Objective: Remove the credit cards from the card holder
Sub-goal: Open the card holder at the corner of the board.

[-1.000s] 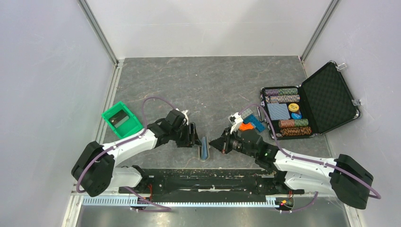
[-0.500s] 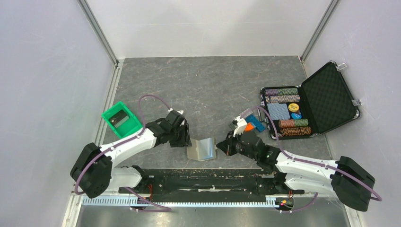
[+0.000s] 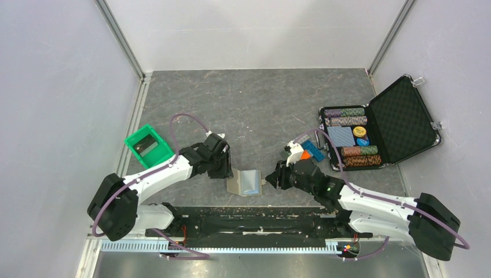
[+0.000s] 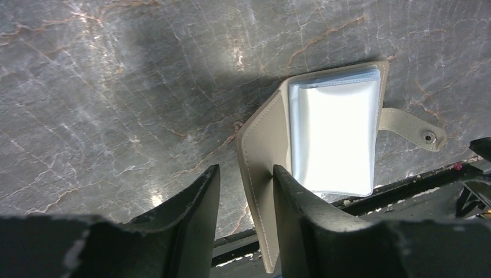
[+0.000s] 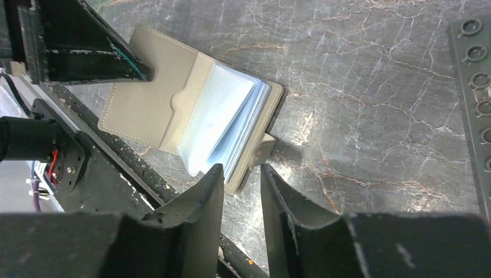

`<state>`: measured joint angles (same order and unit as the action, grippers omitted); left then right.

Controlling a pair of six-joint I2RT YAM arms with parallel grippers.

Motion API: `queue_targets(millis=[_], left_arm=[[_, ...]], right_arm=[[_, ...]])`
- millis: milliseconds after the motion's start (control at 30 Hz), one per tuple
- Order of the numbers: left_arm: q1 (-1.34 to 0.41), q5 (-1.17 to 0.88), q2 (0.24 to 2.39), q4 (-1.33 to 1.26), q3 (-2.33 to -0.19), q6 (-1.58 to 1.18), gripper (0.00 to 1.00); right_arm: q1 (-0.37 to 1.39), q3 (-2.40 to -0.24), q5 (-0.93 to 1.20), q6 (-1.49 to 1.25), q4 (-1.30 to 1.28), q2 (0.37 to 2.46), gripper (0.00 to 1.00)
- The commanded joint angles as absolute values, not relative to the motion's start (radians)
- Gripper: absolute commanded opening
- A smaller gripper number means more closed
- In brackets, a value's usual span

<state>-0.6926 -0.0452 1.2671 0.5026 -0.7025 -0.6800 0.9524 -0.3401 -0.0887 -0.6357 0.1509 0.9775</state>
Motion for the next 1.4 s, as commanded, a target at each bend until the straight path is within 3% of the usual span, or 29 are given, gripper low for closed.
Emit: queue_targets(millis=[0,400,667,800,1067,1200,1367], left_arm=[[-0.696,-0.078,1.261,0.446,-0.685,-0.661,0.4],[-0.696,-0.163,1.248,0.322,-0.608,-0.716,0.22],[-0.696,-0.199,1.311,0.225,-0.586,-0.789,0.2],[-0.696,-0.188,1.316,0.235,-0.581,-0.795,0.26],[-0.696,-0.134,1.249,0.466,-0.747,-0.693,0.56],[-0.697,-0.202,1.216,0.478,-0.79,-0.703,0.6],[-0.705,-0.373,1.2,0.375,-0.787,-0.761,0.56]], right_arm=[[0.95,-0.421,-0.106,-0.629,0.129,0.945,0.41],[0.951,-0.408,0.048,-0.701,0.315,1.072,0.5],[0.95,-0.401,0.082,-0.685,0.333,1.167,0.47],[0.95,-0.368,0.04,-0.686,0.333,1.176,0.45],[0.894,-0.339,0.042,-0.652,0.295,1.184,0.42],[0.894,-0.327,0.052,-0.666,0.313,1.192,0.4],[0.893,-0.31,0.051,-0.678,0.346,1.202,0.36]])
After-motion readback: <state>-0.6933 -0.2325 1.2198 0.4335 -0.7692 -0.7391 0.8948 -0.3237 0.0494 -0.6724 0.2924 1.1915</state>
